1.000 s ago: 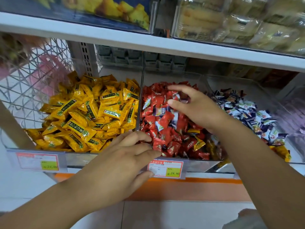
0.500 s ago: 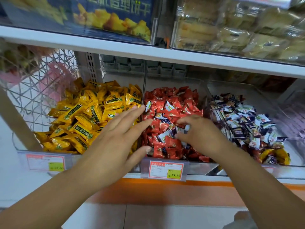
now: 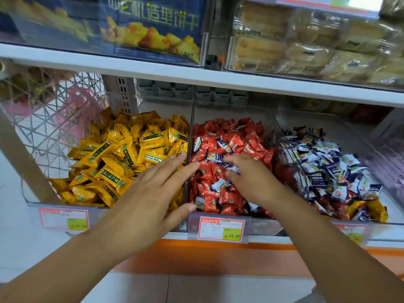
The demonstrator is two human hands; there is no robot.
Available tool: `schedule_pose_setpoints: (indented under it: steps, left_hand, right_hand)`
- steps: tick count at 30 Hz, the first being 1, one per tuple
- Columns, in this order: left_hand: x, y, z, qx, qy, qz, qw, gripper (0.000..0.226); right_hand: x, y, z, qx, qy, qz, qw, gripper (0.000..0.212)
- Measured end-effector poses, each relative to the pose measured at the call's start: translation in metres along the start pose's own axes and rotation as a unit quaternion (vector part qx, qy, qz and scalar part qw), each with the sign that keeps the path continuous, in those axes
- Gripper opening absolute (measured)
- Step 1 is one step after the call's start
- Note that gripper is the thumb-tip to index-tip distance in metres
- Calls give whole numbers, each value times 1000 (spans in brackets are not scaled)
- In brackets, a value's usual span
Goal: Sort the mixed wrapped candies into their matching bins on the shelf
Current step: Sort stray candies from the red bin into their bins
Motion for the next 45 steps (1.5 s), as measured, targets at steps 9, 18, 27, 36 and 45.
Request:
schedule_pose_setpoints:
  steps: [9, 18, 27, 36, 45]
  left_hand:
    - [1, -1, 0, 15, -17, -14, 1000, 83]
    - [-3, -5, -1, 25, 55, -4, 998, 73]
    - [-8, -8, 3, 21, 25, -15, 999, 69]
    - [-9, -6, 0, 38, 45, -23, 998, 65]
    - [-8, -6, 1, 39, 45, -9, 998, 66]
  right_hand:
    - [17, 0, 7, 10, 8, -42, 999, 38]
    - [-12, 22, 15, 25, -26, -50, 998, 40]
    - [25, 13, 15, 17, 44, -84, 995, 25]
    - [16, 36, 9, -33, 26, -136, 990, 32]
    - [-3, 43, 12, 5, -30, -130, 991, 25]
Point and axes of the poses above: each hand's wrist, its own y-axis towards the middle knuckle, its own x-axis out of the back of the hand, z = x × y, the point moved 2 cm from there along y, towards the middle knuckle, and after that the axes turned 7 degrees about -x, right-handed, at the moved point
